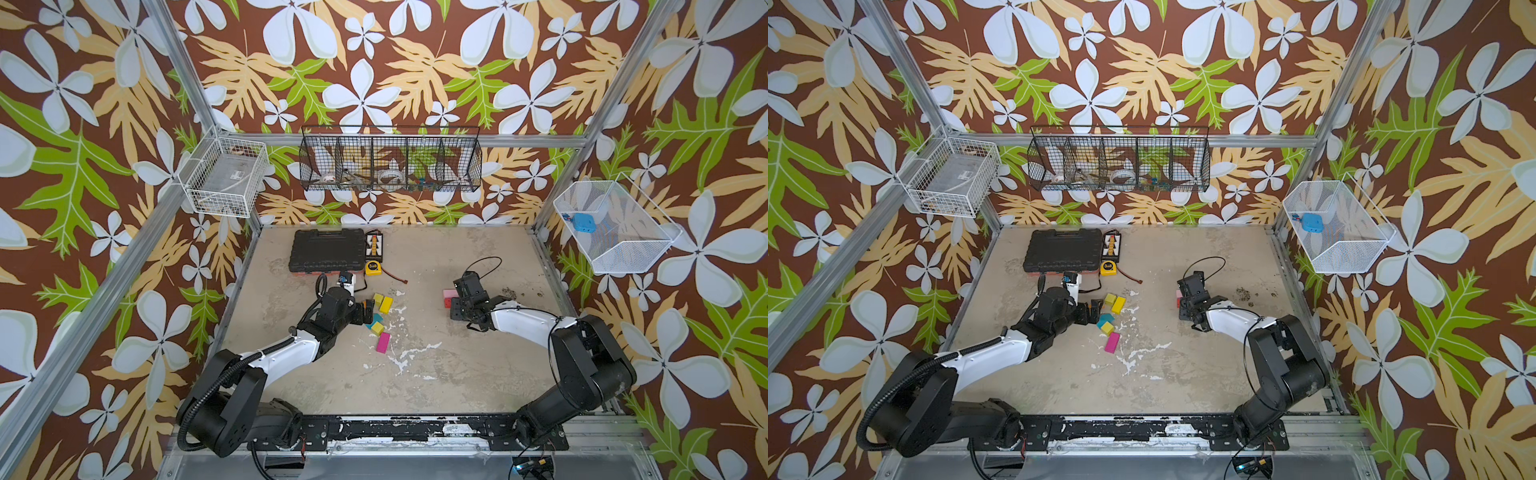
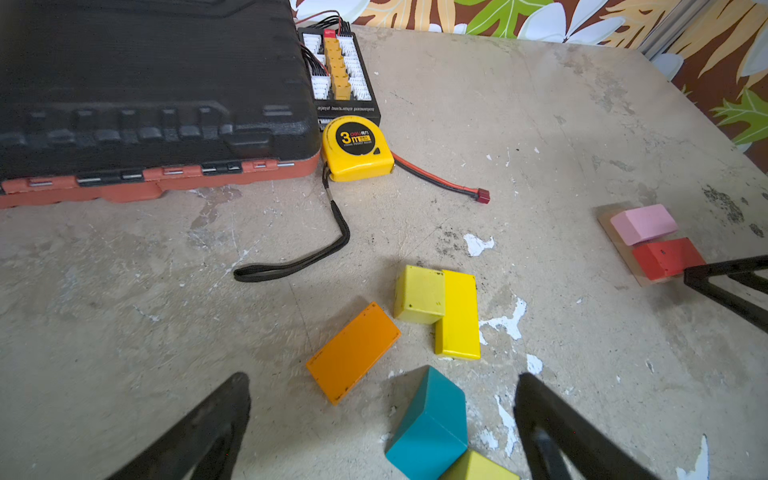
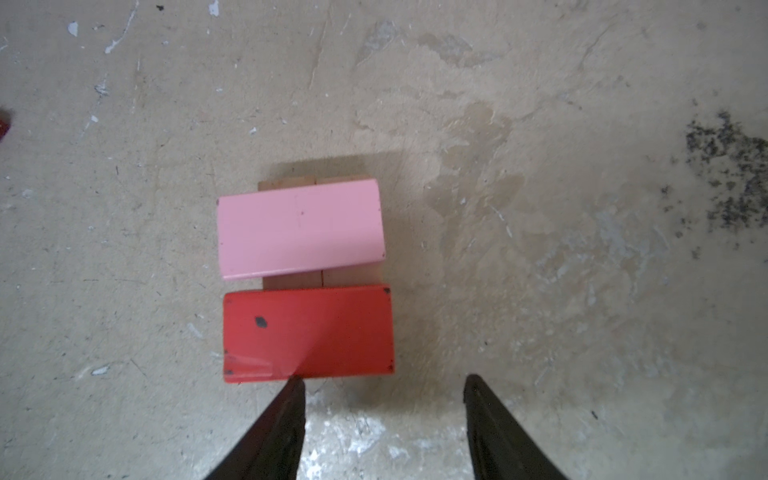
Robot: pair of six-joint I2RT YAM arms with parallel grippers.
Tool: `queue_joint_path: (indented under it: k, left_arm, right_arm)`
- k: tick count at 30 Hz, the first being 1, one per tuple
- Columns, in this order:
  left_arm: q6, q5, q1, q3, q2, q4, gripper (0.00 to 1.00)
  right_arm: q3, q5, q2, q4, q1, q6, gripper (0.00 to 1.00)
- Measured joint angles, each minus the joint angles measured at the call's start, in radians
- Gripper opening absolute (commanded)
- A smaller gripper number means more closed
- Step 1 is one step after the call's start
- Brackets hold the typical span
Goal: Build the wood block tower
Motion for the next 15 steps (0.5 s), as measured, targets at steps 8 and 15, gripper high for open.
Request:
queue_joint_path:
  k: [8, 15]
  left_arm:
    - [0.0, 0.006, 0.0, 0.0, 0.0, 0.0, 1.0]
    - [0.0, 0.01, 0.0, 0.0, 0.0, 0.0, 1.0]
  right_arm:
    - [0.017, 0.003, 0.018, -0.009, -0.004, -0.003, 0.59]
    - [0.019, 0.003, 0.02, -0.012, -0.004, -0.003, 0.59]
